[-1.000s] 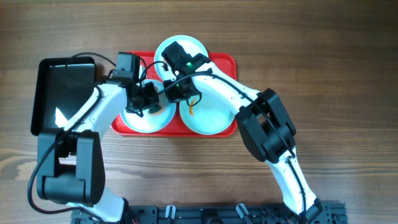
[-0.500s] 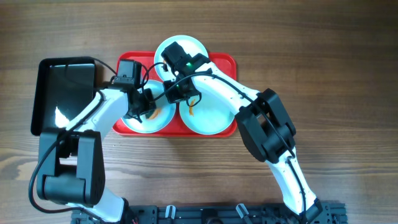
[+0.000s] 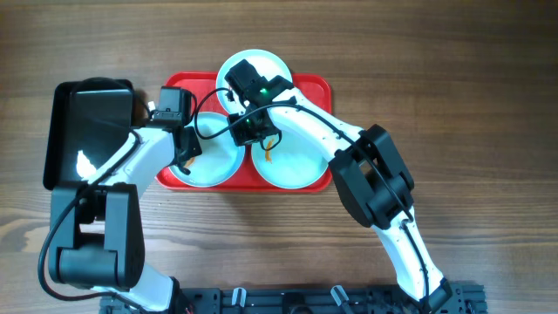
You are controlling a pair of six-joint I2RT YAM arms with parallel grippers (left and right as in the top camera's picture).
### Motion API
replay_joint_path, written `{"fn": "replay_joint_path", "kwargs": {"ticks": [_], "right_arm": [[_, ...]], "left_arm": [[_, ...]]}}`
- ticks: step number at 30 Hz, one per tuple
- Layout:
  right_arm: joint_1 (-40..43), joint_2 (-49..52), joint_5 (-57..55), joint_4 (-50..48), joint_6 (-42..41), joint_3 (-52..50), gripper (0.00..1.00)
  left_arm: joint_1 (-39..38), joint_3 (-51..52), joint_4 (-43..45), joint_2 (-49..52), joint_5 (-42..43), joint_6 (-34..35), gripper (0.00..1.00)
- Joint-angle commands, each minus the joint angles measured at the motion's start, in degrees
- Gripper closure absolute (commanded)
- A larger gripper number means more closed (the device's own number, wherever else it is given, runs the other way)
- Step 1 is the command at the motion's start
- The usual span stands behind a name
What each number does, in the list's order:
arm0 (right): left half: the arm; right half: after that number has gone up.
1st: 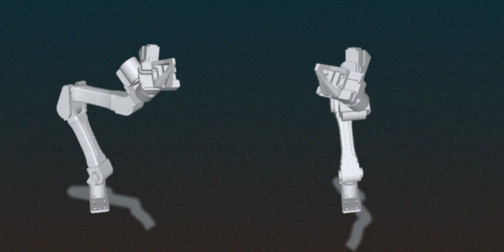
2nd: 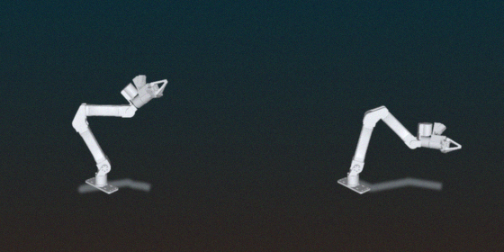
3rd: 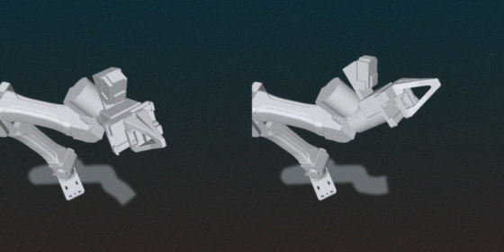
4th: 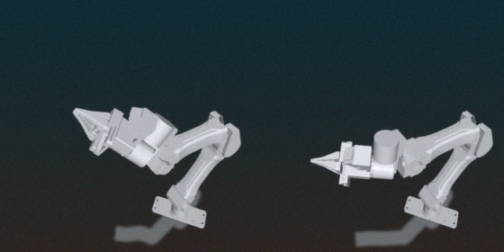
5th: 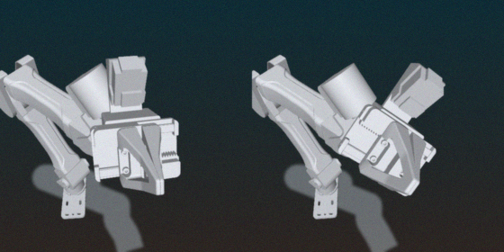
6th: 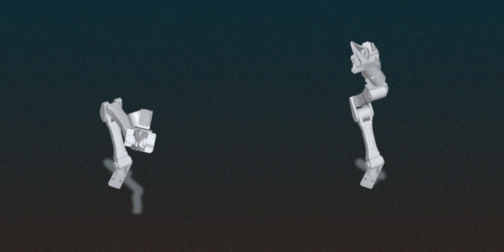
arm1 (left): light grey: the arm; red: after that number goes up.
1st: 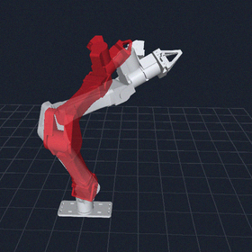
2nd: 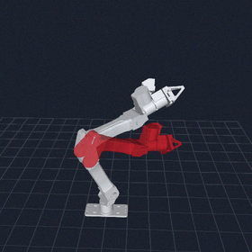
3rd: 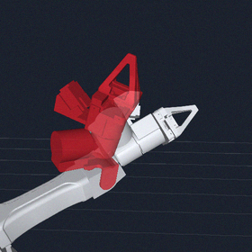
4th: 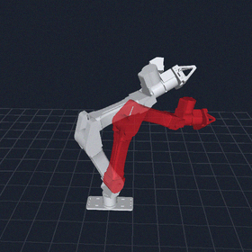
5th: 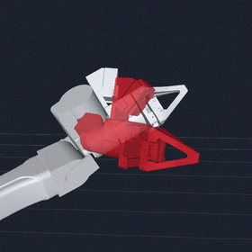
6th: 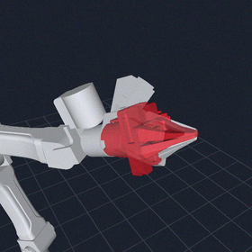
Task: Clean dirty plates on tray and stack at the side
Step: 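Scrub the lower-left plate with the sponge in the left gripper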
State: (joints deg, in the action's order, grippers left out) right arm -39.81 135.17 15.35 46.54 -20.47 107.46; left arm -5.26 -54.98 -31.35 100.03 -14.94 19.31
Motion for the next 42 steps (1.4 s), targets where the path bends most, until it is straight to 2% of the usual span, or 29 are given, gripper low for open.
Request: {"fn": "replay_joint_path", "kwargs": {"ticks": [1,8,13,15,20,25,29,33,42], "right_arm": [[0.1,2.0,0.1,0.7,1.0,1.0,0.96],[0.1,2.0,0.1,0.4,0.9,1.0,0.96],[0.1,2.0,0.1,0.4,0.9,1.0,0.96],[0.1,2.0,0.1,0.4,0.9,1.0,0.96],[0.1,2.0,0.1,0.3,0.8,1.0,0.95],[0.1,2.0,0.1,0.3,0.8,1.0,0.96],[0.1,2.0,0.1,0.4,0.9,1.0,0.96],[0.1,2.0,0.1,0.4,0.9,1.0,0.96],[0.1,2.0,0.1,0.4,0.9,1.0,0.96]], "left_arm": [[0.8,1.7,-1.5,-0.1,-6.1,-0.9,0.96],[-2.6,1.7,-3.5,-7.1,-5.1,-0.9,0.96],[-5.5,1.7,-3.0,-11.2,4.7,-0.9,0.96],[-5.9,1.8,-2.6,-10.8,6.6,-0.8,0.96],[-5.9,2.9,-1.3,-8.6,7.4,5.4,0.96],[-5.9,3.4,1.9,-4.7,12.6,5.4,0.96],[-5.8,3.4,2.9,-2.3,12.5,5.3,0.96],[-5.4,3.4,1.9,-1.7,8.9,4.9,0.96],[-2.8,3.3,-5.2,-1.8,-14.3,4.9,0.96]]}}
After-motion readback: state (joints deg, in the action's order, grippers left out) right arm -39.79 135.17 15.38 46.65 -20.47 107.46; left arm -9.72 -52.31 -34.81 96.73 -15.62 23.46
